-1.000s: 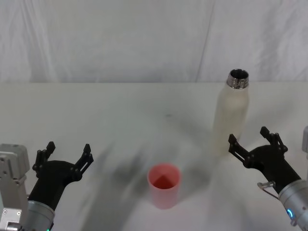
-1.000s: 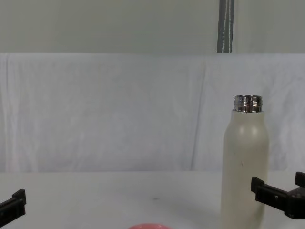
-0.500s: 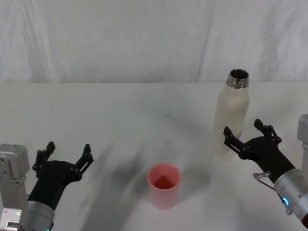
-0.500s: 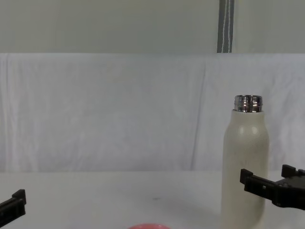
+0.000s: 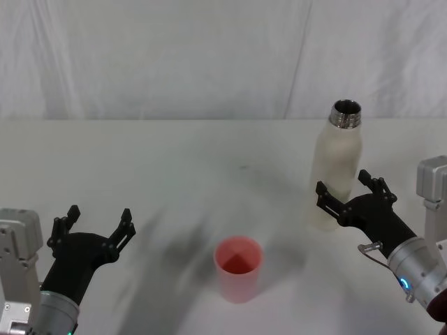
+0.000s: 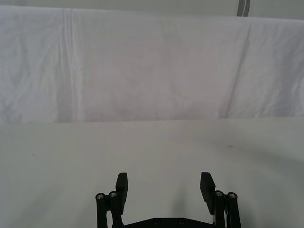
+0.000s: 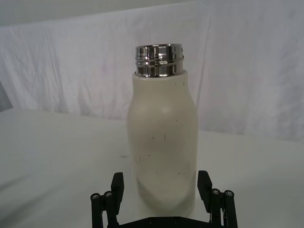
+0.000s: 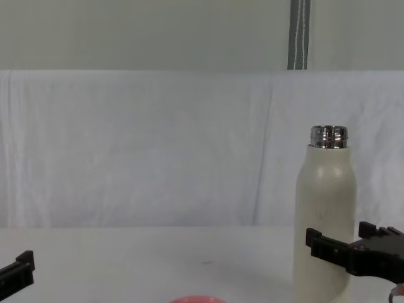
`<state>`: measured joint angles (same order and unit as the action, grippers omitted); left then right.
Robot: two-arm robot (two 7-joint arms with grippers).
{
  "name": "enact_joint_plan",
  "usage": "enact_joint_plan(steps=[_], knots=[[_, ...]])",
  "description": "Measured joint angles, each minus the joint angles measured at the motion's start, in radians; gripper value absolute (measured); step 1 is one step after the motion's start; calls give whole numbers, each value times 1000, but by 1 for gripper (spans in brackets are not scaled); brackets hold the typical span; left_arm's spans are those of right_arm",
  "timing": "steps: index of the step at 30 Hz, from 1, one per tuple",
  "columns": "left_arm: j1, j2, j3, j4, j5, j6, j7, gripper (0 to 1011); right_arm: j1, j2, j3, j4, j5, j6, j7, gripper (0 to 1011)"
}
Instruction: Grasp the thermos with one hand and pour water into the cup lid.
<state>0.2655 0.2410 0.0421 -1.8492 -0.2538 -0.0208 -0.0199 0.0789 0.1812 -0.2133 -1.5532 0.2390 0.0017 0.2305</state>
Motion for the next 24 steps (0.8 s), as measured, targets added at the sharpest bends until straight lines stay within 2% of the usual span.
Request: enact_joint_plan(steps=[24], knots=[[0,0,0,0,0,0,0,1001,52,-7,-15,89,3,-16,5,1001]])
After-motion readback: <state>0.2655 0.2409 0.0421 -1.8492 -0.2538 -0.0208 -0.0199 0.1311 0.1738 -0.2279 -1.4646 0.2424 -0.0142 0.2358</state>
